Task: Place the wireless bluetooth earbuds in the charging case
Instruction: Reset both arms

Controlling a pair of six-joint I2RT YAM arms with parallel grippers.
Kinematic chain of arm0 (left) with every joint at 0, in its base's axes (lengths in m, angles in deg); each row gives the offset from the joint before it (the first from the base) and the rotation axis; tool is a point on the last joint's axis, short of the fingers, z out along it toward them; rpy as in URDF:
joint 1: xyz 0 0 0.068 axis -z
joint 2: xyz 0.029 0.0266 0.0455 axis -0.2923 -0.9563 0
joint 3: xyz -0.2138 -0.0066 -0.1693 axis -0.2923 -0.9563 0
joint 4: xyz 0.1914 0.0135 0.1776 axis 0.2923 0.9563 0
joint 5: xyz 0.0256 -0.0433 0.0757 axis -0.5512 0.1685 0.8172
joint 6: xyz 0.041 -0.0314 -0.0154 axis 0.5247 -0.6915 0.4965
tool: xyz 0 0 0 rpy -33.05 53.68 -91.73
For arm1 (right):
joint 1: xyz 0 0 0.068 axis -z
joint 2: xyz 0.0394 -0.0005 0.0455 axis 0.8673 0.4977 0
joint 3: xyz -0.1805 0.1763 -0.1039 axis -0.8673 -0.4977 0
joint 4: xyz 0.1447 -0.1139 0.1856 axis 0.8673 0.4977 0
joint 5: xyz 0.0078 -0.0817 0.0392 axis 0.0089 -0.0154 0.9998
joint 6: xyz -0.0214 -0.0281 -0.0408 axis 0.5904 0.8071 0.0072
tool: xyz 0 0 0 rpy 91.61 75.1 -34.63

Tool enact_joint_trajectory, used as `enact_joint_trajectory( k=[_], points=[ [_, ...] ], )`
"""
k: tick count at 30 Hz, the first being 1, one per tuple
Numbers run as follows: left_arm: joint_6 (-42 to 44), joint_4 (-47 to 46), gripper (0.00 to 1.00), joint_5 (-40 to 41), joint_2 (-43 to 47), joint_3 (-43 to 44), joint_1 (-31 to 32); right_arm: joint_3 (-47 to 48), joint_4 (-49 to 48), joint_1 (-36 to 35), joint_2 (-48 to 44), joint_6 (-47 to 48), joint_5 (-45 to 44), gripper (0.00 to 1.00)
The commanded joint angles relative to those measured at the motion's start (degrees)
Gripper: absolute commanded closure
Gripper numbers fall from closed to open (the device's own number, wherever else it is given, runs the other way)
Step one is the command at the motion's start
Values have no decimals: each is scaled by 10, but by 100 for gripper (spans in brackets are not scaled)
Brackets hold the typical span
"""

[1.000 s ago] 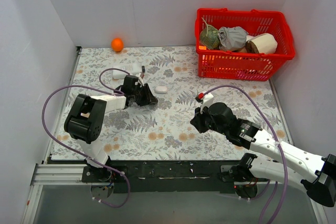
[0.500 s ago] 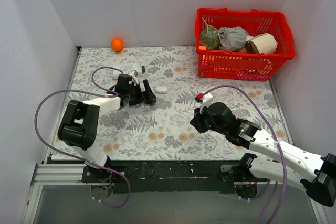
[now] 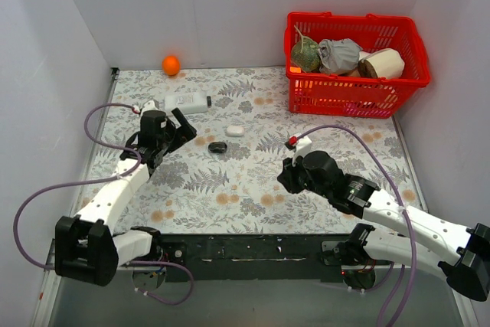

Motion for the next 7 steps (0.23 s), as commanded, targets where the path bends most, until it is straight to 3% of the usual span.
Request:
enact_joint_trajectory(
  k=[1, 7],
  points=[
    [-66, 27, 2, 55, 68, -9, 0, -9, -30, 2, -4, 2, -41, 68],
    [-31, 17, 2, -2, 116, -27, -1, -9, -31, 2, -2, -2, -54, 53]
  ],
)
